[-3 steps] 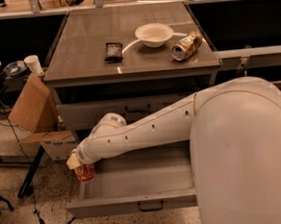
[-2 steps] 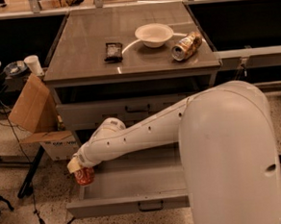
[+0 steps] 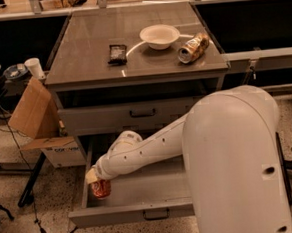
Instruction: Place coke can into middle drawer
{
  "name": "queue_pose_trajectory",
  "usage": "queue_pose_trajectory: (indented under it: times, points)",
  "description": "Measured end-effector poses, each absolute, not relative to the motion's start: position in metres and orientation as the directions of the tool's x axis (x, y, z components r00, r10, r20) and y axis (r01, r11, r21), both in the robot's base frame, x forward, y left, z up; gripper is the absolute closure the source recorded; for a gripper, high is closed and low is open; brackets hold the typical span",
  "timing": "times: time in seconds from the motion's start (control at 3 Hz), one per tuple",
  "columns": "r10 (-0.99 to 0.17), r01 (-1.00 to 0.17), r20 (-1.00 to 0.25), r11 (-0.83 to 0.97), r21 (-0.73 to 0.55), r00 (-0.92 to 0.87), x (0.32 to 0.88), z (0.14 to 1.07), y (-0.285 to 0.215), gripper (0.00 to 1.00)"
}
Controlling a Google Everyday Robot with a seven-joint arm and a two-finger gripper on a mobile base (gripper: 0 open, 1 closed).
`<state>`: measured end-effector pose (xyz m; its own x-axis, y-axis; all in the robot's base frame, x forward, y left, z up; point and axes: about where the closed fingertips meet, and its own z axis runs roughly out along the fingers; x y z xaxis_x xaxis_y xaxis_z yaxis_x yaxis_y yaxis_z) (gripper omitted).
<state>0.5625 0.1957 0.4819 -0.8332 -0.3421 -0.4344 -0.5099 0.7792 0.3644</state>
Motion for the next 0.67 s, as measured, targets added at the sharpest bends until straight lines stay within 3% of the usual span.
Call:
queue_pose_trajectory:
  times: [0.67]
  points:
    - [-0.255, -0.413, -0.428, 0.848, 0.332, -0.867, 0.581, 0.465, 0.131, 1.00]
